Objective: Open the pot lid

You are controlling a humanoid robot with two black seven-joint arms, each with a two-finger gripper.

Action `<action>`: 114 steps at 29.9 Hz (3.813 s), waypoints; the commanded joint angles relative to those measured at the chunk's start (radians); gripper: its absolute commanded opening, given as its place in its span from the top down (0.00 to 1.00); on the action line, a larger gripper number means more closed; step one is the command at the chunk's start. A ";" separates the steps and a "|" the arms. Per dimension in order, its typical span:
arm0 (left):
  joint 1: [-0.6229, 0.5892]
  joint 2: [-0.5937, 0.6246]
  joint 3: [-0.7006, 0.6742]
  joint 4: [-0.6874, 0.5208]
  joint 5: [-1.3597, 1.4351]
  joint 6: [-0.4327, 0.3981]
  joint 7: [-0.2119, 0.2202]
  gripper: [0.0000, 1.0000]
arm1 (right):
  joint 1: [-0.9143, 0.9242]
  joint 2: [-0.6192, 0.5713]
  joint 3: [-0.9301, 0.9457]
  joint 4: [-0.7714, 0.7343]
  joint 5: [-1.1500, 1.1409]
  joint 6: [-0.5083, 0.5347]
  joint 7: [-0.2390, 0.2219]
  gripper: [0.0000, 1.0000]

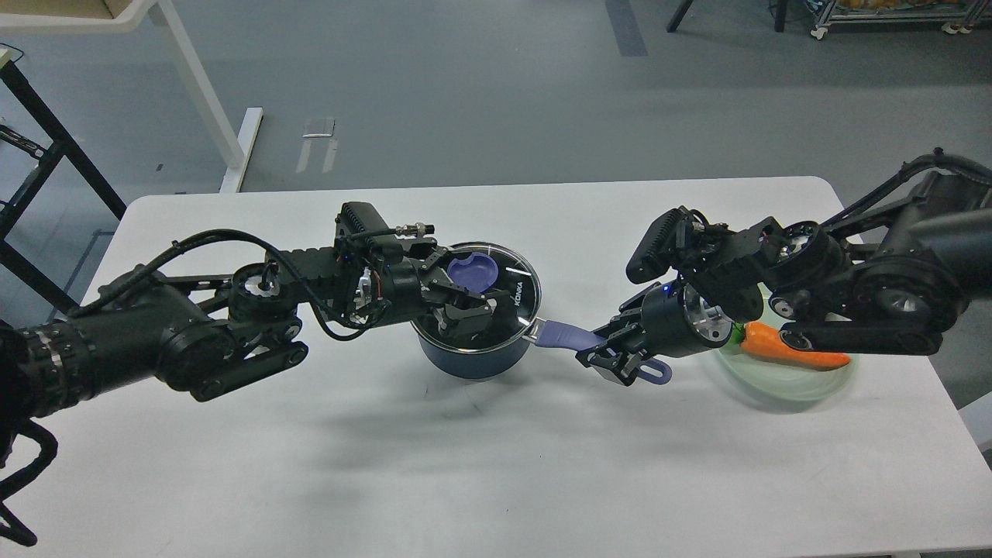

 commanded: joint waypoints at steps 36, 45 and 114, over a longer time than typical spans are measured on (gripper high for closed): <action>0.171 0.242 0.045 0.416 -0.206 0.113 -0.119 0.64 | -0.020 -0.004 0.005 -0.025 0.015 0.000 0.000 0.80; 0.205 0.217 0.045 0.419 -0.206 0.121 -0.119 0.62 | -0.020 -0.007 0.005 -0.025 0.015 0.000 0.000 0.80; 0.050 -0.065 -0.359 0.483 -1.802 -0.257 -0.119 0.01 | -0.754 -0.216 1.325 -0.387 0.931 -0.016 0.000 0.01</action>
